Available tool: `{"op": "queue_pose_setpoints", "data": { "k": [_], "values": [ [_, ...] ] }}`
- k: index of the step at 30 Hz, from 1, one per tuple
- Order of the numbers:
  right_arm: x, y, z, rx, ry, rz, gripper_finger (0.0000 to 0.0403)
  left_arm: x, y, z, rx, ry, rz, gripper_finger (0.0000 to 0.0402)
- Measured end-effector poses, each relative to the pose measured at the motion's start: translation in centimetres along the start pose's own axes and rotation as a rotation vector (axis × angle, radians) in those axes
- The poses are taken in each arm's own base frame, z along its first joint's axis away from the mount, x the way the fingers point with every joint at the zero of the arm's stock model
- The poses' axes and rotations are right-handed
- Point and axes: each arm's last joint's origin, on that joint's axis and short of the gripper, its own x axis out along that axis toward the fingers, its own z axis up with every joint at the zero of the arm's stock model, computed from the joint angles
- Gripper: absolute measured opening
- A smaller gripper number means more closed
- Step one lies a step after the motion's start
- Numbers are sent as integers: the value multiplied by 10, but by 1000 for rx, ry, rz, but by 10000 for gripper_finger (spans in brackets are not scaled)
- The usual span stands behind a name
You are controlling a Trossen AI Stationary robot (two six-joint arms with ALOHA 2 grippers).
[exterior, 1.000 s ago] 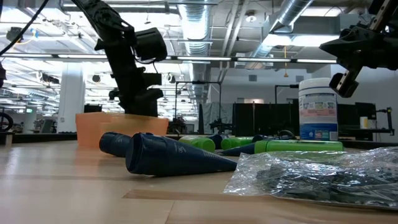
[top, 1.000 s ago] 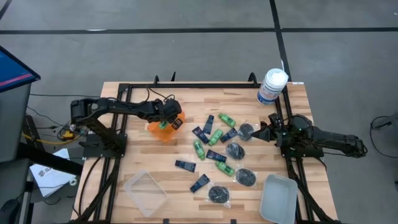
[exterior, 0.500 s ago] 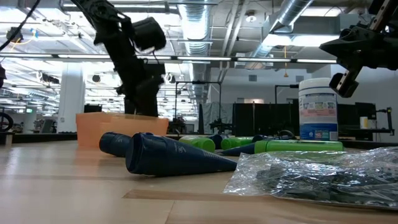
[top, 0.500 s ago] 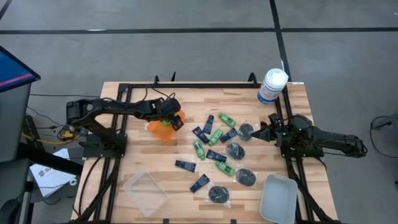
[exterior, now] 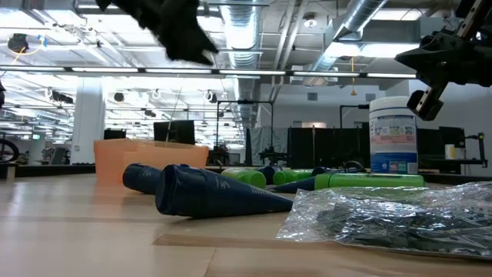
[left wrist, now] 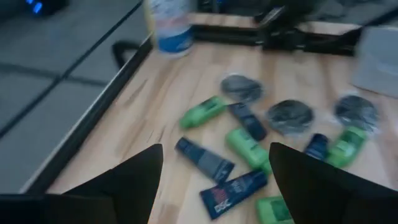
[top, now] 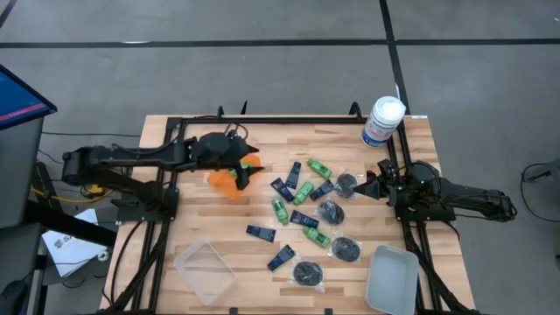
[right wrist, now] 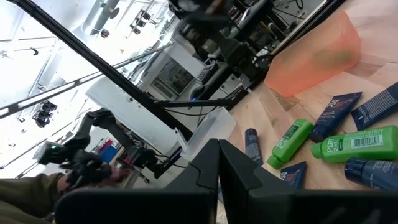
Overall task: Pick & Place Travel size toiletries
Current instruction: Put the green shampoo bottle into the top orange bin
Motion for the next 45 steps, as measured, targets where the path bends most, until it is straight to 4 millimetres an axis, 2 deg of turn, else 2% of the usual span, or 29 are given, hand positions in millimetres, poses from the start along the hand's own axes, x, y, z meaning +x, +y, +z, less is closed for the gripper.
{"op": "queue_pose_setpoints", "data": {
  "k": [6,11,14,22,30,36,41,45],
  "values": [
    [0,0,0,0,-1,1,0,10,-23,26,118,-34,-110,302],
    [0,0,0,-1,-2,1,0,34,-35,40,192,-27,-218,308],
    [0,0,0,-1,-3,2,0,52,-42,38,257,-6,-318,306],
    [0,0,0,32,-2,0,0,97,-61,4,417,110,-470,305],
    [0,0,0,34,-1,0,0,131,-86,-34,500,231,-544,304],
    [0,0,0,27,0,-1,0,150,-104,-60,548,290,-588,304],
    [0,0,0,27,0,-2,0,156,-118,-75,680,295,-613,304],
    [0,0,0,27,0,-2,0,161,-122,-83,716,308,-617,299]
  ]
}}
